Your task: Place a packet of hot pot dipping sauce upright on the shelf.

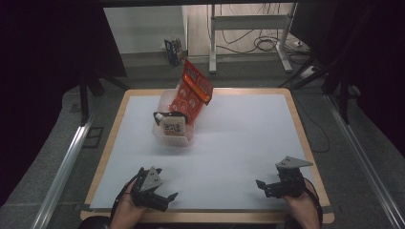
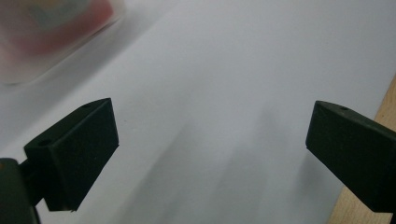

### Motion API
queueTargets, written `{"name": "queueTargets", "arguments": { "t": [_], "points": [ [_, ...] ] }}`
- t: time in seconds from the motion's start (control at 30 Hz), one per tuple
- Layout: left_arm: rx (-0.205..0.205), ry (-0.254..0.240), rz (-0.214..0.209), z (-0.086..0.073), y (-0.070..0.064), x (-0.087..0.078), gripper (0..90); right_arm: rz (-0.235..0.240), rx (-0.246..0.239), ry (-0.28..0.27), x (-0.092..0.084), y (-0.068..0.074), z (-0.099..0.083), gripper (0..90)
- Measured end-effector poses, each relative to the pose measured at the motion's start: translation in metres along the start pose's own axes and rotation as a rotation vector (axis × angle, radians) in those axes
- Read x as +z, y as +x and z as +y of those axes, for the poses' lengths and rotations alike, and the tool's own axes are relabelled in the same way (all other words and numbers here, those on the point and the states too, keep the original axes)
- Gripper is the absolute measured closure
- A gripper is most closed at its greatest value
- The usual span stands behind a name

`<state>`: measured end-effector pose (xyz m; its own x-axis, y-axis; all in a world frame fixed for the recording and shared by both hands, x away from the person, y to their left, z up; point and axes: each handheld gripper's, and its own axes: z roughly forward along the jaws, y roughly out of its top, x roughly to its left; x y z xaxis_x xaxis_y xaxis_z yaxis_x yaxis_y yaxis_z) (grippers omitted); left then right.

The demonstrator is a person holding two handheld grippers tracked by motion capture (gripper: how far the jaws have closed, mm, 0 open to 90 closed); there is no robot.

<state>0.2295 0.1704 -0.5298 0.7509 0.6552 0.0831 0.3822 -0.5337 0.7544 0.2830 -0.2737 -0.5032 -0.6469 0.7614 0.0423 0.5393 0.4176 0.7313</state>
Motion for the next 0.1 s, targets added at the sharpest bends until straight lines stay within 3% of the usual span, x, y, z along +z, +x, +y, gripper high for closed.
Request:
{"name": "queueTargets", "arguments": {
  "t": [0.1],
  "points": [
    [0.0,-0.001,0.001,0.0003,0.0001,0.0,2.3,0.001,-0.002,0.002,0.0004,0.0005,0.0003,0.0]
  ]
}}
